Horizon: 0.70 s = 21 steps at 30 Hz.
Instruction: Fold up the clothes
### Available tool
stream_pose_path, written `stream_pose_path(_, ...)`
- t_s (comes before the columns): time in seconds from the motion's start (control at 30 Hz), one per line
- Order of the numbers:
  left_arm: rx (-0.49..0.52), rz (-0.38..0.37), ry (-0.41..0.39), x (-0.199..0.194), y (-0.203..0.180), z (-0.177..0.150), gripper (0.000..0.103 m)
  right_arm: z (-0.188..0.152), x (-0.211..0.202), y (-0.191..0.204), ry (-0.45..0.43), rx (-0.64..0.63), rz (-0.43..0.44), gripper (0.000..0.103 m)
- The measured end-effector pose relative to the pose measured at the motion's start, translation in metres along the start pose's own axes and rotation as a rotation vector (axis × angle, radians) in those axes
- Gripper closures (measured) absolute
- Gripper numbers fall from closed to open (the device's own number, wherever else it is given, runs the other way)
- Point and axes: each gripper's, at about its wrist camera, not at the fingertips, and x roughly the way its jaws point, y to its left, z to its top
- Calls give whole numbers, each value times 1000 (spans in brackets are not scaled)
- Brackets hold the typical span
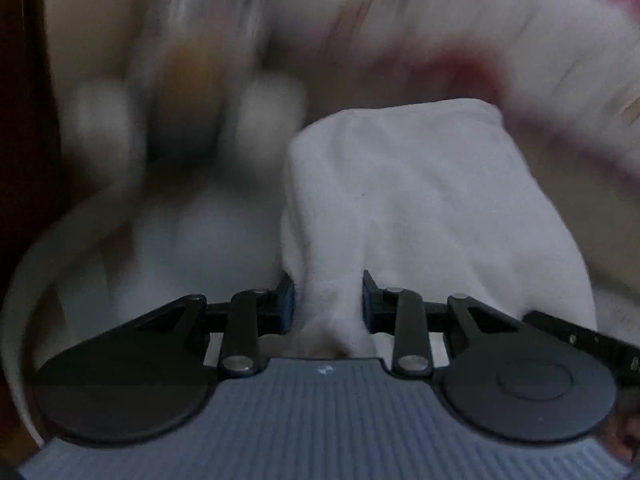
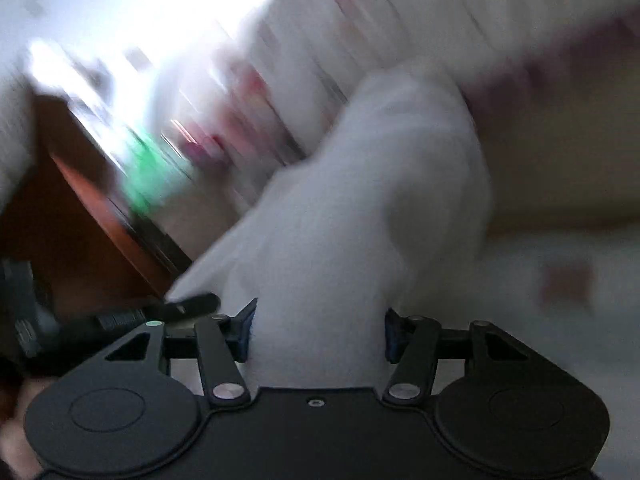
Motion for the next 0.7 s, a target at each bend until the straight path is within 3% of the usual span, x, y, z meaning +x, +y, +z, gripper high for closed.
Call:
stream_pose_path(0.07, 3, 35, 38, 26, 7, -28, 71, -27, 23, -17, 132, 80, -102, 37)
stream_pose_path(0.13, 6, 66, 72, 49, 14, -53, 70, -45, 24, -23, 136, 104, -104, 32)
stream_pose_path(0.27, -101, 6, 106, 43, 25, -38, 71, -52, 17, -18, 126, 70, -119, 25)
stream_pose_path(0.33, -92, -26, 83, 37, 30, -26, 74, -53, 17, -21, 141, 104, -108, 21)
stream_pose_path(0.37, -61, -33, 57, 33, 27, -21, 75, -54, 18, -25, 156, 137, -94, 21)
stream_pose_path(0.4, -31, -39, 32, 28, 24, -16, 76, -55, 19, -29, 170, 170, -81, 35)
stream_pose_path(0.47, -5, -39, -20, 20, 20, -5, 76, -56, 19, -35, 169, 281, -16, 42)
stream_pose_path(0.53, 2, -39, -67, 15, 20, 7, 75, -57, 20, -39, 165, 396, 53, 44)
stream_pose_path(0.6, -19, -24, -32, 29, 31, 15, 73, -62, 26, -39, 169, 450, 80, 44)
stream_pose_path(0.63, -3, 25, 5, 38, 32, 12, 70, -66, 32, -36, 177, 434, 64, 44)
stream_pose_path(0.67, 57, 138, 52, 47, 27, 4, 69, -71, 38, -33, 185, 418, 48, 43)
stream_pose_path(0.7, 118, 251, 100, 57, 23, -4, 69, -75, 40, -25, 199, 317, 27, 41)
